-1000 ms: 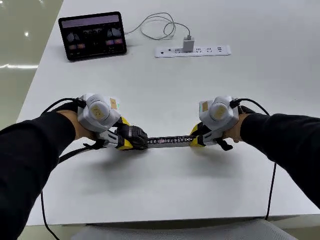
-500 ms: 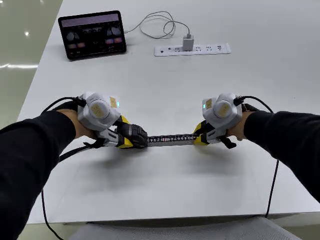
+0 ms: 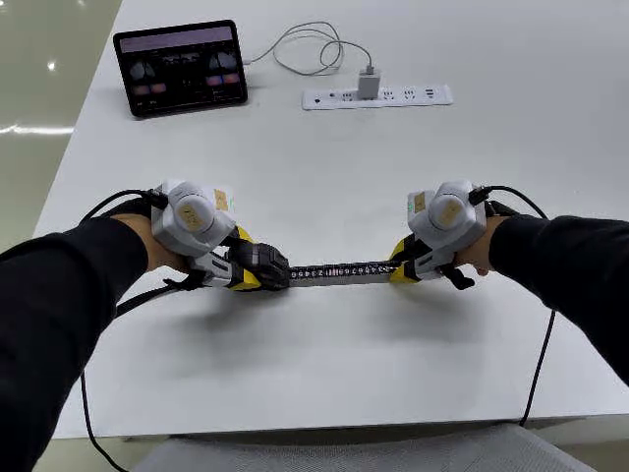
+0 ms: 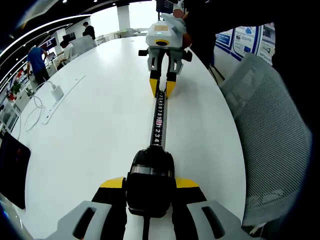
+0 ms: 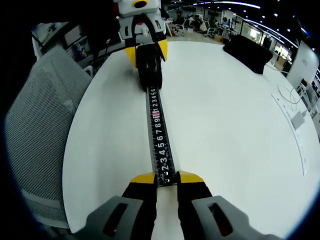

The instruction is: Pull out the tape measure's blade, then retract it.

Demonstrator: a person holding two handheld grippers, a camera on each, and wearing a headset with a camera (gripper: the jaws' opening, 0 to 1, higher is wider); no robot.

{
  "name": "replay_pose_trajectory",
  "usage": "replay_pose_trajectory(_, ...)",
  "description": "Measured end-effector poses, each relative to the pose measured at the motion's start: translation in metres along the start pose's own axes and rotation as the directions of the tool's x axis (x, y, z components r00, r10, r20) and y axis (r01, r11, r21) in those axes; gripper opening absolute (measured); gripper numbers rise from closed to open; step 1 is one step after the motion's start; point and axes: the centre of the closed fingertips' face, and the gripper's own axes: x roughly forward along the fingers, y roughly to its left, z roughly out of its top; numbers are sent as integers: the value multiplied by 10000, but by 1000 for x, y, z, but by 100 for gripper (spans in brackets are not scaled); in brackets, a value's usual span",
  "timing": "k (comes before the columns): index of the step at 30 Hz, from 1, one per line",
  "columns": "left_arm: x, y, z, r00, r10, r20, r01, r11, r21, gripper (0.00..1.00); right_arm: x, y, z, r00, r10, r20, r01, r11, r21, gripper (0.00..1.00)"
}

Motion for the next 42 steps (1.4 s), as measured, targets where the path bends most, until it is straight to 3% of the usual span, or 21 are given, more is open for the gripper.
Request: replay_pose_trajectory(42, 1, -1, -1, 10000, 16, 5, -16, 10000, 2, 31, -16, -5, -26, 9997, -97, -245, 99, 9999, 52, 10)
